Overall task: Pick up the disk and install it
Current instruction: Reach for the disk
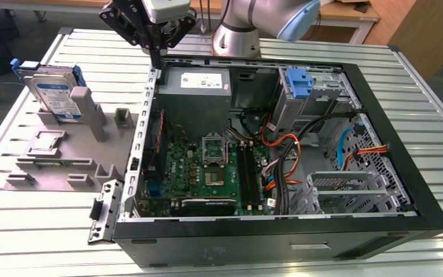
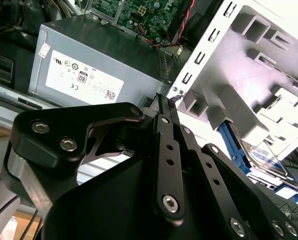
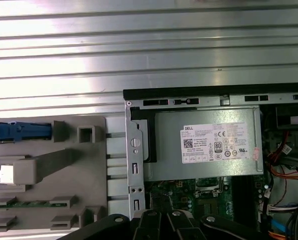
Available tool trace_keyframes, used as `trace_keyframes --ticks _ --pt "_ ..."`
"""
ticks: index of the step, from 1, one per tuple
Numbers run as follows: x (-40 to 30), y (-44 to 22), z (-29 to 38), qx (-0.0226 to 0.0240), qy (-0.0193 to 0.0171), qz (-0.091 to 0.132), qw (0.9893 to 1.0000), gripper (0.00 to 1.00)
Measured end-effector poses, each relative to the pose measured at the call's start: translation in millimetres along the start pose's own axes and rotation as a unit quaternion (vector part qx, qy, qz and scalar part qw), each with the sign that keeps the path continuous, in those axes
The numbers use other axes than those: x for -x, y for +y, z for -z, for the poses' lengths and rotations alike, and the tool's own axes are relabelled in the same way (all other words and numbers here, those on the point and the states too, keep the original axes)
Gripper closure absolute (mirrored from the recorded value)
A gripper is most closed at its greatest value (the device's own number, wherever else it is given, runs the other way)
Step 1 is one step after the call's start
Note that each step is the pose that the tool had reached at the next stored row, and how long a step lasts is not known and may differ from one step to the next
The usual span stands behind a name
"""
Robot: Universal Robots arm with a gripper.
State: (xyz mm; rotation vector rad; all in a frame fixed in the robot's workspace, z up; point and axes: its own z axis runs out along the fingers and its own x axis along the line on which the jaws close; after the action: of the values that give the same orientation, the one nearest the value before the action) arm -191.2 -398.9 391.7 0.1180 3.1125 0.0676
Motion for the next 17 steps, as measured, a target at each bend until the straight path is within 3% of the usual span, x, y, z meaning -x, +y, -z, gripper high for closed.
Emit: trace_keyframes --ticks 17 --pt "-3.8 -0.3 0.0 0.0 0.0 0.0 1.0 0.9"
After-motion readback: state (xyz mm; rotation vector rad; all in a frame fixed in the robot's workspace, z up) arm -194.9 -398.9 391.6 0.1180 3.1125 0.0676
